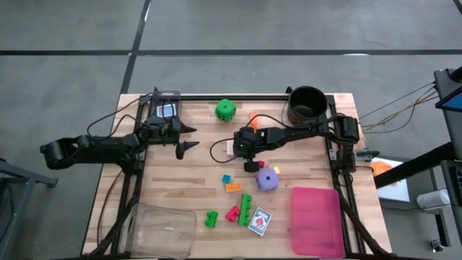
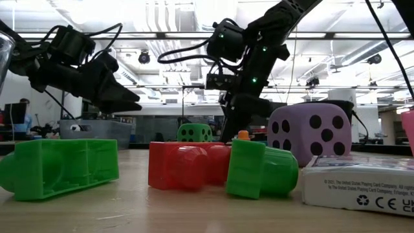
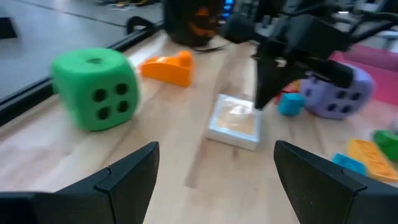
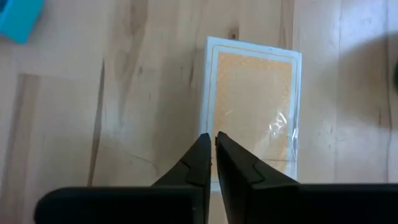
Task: Pick & Place Toys
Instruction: Put the orange deck of cards into the black bin
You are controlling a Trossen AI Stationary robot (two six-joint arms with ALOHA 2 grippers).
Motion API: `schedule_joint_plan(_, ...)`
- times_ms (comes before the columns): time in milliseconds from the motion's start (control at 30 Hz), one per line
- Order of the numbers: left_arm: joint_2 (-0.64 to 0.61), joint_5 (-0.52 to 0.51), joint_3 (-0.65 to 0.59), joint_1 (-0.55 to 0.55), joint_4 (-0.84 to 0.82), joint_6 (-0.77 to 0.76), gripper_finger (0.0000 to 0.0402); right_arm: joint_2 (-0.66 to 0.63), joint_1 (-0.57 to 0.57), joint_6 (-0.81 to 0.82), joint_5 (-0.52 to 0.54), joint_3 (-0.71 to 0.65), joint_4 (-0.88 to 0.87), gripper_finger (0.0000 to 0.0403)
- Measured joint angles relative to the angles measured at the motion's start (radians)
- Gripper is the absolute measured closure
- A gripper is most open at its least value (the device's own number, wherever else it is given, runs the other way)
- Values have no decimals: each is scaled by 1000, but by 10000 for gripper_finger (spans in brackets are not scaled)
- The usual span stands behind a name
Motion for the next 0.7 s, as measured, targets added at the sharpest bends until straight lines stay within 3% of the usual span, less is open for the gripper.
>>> schedule_joint_plan(167,0,1,0,-32,41,0,84,-11,-1,37,-40,0,115,373)
schedule_joint_plan(267,0,-3,0,-40,49,0,84,-15,0,68,-65,1,207,344)
schedule_joint_plan(400,0,-4,0,-40,42,13,84,-20,6,94,-123,1,296,269)
schedule_joint_plan(600,0,-4,0,-43,40,27,84,-21,21,107,-235,1,398,124)
schedule_joint_plan(700,0,-4,0,-43,40,34,84,-19,42,107,-320,-15,563,65)
